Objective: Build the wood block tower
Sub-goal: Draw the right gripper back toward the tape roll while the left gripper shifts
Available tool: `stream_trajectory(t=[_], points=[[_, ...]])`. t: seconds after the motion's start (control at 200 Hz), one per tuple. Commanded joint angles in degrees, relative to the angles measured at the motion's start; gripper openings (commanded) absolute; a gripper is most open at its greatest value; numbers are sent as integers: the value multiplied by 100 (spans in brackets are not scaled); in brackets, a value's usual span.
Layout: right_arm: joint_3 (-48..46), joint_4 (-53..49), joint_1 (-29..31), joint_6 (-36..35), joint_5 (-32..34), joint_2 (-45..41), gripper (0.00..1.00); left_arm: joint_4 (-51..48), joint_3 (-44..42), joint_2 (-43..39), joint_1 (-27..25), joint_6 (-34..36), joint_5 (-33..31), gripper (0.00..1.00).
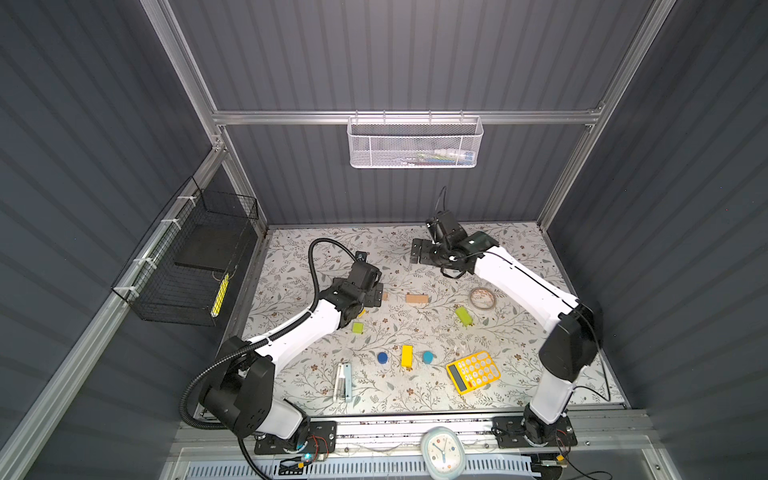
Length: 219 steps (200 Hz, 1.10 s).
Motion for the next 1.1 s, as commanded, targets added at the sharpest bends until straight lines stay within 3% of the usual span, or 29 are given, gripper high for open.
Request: stream_trajectory(t=[0.0,0.16,0.6,0.72,0.9,1.09], points=[[-677,848,-213,106,-356,-609,99,-156,148,-39,-15,55,43,100],[-1745,1791,-295,190,-600,-1468,99,-418,477,256,-15,108,317,100],[-3894,2601,-710,496,-808,-3094,99,-1039,1601,1269,-15,804,1424,100],[-4149,2684,-951,508,-946,-3280,99,-1322,1855,1593,-15,1036,1762,100],[-4359,2880,-1217,519,-1197,-3339,99,-1845,2504,2182,7,1337,1767,100],[-4342,2959,-1345,524,-1436,-3127,99,-1950,2764,2563,268,1417,2303,100]])
